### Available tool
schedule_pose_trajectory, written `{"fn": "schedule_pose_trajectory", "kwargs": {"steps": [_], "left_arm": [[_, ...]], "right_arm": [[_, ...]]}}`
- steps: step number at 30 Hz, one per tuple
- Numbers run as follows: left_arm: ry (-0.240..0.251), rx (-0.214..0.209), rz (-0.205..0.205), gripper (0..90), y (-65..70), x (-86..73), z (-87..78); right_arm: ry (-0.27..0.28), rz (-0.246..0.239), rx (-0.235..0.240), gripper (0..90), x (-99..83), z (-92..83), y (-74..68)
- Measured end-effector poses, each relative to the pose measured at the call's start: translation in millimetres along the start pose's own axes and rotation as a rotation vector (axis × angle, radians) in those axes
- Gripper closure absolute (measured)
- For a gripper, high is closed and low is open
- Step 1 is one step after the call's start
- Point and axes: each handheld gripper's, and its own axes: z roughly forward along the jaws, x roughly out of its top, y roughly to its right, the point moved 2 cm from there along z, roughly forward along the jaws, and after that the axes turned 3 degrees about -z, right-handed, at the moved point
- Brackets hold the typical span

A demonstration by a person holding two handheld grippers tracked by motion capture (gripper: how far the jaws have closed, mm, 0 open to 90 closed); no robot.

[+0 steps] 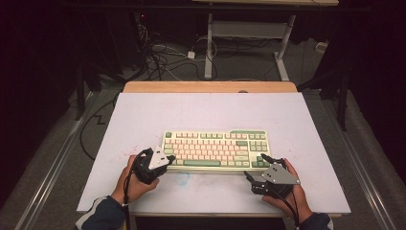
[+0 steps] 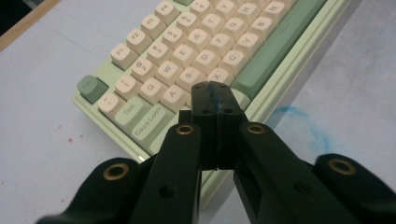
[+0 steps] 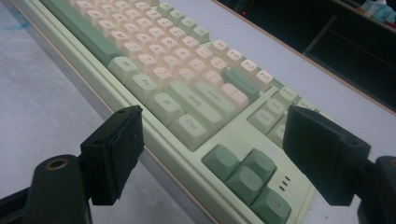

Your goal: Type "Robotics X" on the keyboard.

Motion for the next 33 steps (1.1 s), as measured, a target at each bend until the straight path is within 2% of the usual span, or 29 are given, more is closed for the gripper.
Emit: {"fn": "schedule_pose_trajectory", "kwargs": {"steps": [9, 16, 22, 28, 33], "left_arm": [[-0.02, -0.037, 0.014, 86.7, 14.5, 7.9, 25.7], [-0.066, -0.05, 0.033, 86.3, 22.4, 4.3, 44.8], [-0.092, -0.045, 0.049, 85.7, 23.6, -0.3, 52.3], [-0.088, -0.031, 0.04, 85.6, 19.6, 0.4, 56.6], [-0.098, -0.03, 0.051, 86.2, 20.5, -1.8, 59.2]], "right_arm": [[-0.007, -0.015, 0.004, 21.2, 0.5, 2.0, -1.4], [-0.018, -0.022, 0.01, 21.3, -0.7, 3.0, -1.3], [-0.021, -0.023, 0.002, 21.8, -1.2, 3.4, -0.7], [-0.026, -0.023, 0.004, 21.8, -1.7, 4.2, -0.5], [-0.033, -0.038, 0.001, 22.1, -1.9, 4.6, -1.8]]}}
